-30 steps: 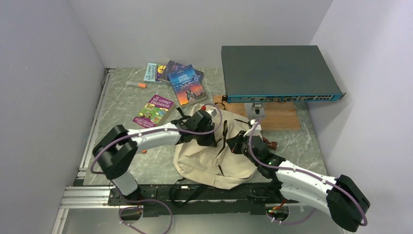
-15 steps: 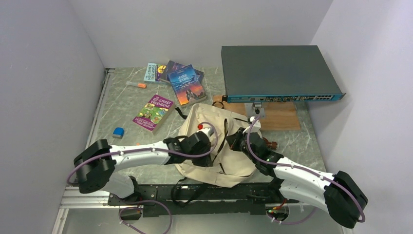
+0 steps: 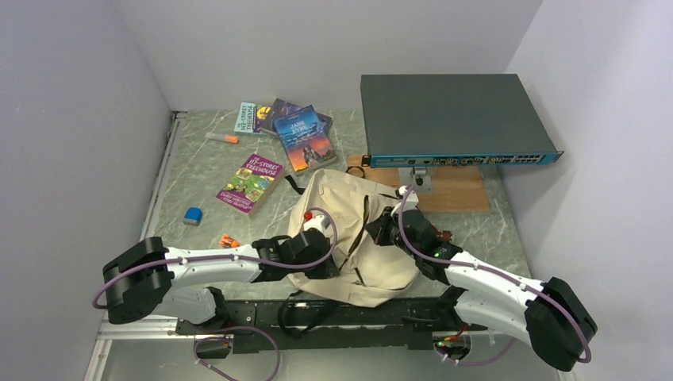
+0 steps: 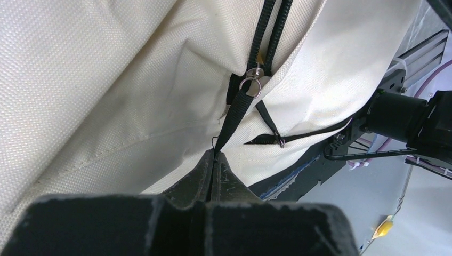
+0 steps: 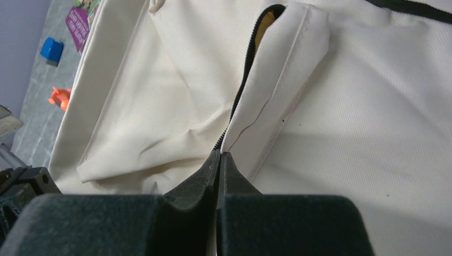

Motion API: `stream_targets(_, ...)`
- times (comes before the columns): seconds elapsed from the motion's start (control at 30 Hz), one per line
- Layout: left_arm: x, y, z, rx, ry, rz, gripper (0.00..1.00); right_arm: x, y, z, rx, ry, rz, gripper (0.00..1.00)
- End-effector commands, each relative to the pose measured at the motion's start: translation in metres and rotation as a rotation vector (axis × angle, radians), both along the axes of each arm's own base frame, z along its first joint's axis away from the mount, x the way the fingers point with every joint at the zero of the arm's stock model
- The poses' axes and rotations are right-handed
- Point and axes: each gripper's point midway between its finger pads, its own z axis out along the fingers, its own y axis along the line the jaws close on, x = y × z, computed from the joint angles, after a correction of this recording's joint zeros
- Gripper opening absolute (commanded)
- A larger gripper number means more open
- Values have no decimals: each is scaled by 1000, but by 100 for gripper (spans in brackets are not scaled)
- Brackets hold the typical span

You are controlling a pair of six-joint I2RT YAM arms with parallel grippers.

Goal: Pack the student bag
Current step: Unzip the student bag at the center of the board.

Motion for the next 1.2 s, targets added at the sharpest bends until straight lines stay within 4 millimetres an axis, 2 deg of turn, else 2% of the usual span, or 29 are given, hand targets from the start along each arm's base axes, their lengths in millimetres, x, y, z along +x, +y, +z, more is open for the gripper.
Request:
stream_targets(0.0, -27, 23, -22, 146, 81, -71, 0, 24, -6, 32, -70, -102, -15, 4)
stream_targets(0.03, -24, 22, -21, 159, 70, -66, 0, 21, -9, 25, -96, -61, -23, 18)
stream_targets(0.1, -24, 17, -19, 154, 73, -73, 0, 14, -13, 15, -136, 27, -30, 34)
stream_targets(0.17, -25, 12, -18, 133, 73, -82, 0, -1, -13, 3, -146, 104, -5, 40)
stream_targets(0.27, -25, 12, -21, 127, 70, -81, 0, -16, -5, -1, -93, 146, 34, 46)
stream_targets(0.37, -25, 11, -25, 134, 74, -82, 0, -23, 3, -1, -61, 150, 55, 51)
stream_targets(0.57, -30, 6, -27, 98, 94, -93, 0, -27, 16, -9, -54, 168, 91, 55)
stream_targets(0.8, -31, 2, -25, 76, 92, -102, 0, -23, 28, -18, -75, 166, 110, 56)
stream_targets(0.9, -31, 2, -28, 75, 96, -101, 0, -24, 28, -28, -86, 185, 110, 41)
stream_targets(1.0, -32, 5, -31, 80, 106, -90, 0, -31, 26, -28, -48, 176, 113, 22)
stream_targets(1.03, -33, 6, -31, 78, 109, -88, 0, -32, 24, -27, -40, 170, 105, 19)
stream_targets(1.07, -34, 7, -31, 73, 111, -87, 0, -32, 22, -24, -37, 163, 98, 20)
stream_targets(1.17, -33, 8, -28, 69, 101, -86, 0, -30, 18, -12, -37, 122, 93, 45)
